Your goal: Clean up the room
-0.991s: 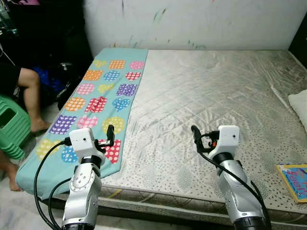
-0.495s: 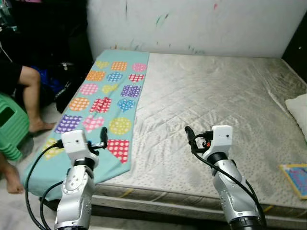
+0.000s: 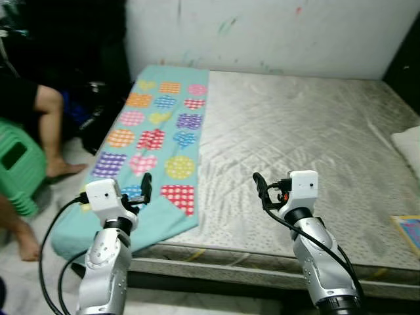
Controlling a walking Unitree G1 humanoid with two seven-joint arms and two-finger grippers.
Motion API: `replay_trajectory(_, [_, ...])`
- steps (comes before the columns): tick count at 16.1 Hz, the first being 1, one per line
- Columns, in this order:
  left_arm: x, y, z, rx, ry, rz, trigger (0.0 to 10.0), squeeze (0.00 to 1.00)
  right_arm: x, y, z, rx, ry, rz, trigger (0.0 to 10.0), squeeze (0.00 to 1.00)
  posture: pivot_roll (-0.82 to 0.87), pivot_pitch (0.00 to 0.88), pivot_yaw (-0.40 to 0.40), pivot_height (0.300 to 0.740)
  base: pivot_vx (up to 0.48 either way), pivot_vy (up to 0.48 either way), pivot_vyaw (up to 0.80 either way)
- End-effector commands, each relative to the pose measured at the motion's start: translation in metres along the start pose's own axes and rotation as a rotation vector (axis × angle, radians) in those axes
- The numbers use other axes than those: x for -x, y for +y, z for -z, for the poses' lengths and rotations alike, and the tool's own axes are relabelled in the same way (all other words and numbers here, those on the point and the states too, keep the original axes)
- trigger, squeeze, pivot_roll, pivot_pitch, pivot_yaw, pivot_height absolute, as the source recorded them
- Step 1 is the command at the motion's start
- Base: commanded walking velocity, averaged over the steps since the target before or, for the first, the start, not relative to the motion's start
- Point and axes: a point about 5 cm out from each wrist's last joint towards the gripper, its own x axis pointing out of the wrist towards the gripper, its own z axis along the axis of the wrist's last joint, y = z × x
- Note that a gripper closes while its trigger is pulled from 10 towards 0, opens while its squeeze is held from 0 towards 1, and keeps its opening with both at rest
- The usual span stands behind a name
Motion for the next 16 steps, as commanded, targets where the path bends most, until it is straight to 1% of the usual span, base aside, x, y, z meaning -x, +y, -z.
replay_trajectory(1, [-0.0004,-0.0067,-0.0047,0.005,-0.023,0.033,10.0,0.00,0.0003,-0.0059,-0.0039,0.015,-0.006,0.010,10.0,0.00,-0.16,0.000,0.013,0.740,0.330,0.000,0.00])
replay_trajectory(4, [0.0008,-0.0063,-0.0047,0.006,-0.021,0.036,10.0,0.00,0.0010,-0.0051,-0.0028,0.017,-0.002,0.009,10.0,0.00,-0.15,0.000,0.013,0.740,0.339,0.000,0.00])
replay_trajectory(13, [0.0037,-0.0092,-0.0031,0.013,-0.008,0.055,10.0,0.00,0.0026,-0.0056,-0.0012,0.021,0.007,0.013,10.0,0.00,-0.15,0.000,0.013,0.740,0.480,0.000,0.00])
replay_trajectory(14, [0.0038,-0.0083,-0.0013,0.017,0.007,0.031,10.0,0.00,0.0023,-0.0056,-0.0012,0.022,0.007,0.013,10.0,0.00,-0.15,0.000,0.013,0.740,0.334,0.000,0.00])
replay_trajectory(16, [0.0022,-0.0072,0.0030,0.006,0.036,-0.017,10.0,0.00,0.0022,-0.0056,-0.0011,0.022,0.008,0.014,10.0,0.00,-0.15,0.000,0.013,0.740,0.000,0.000,0.00])
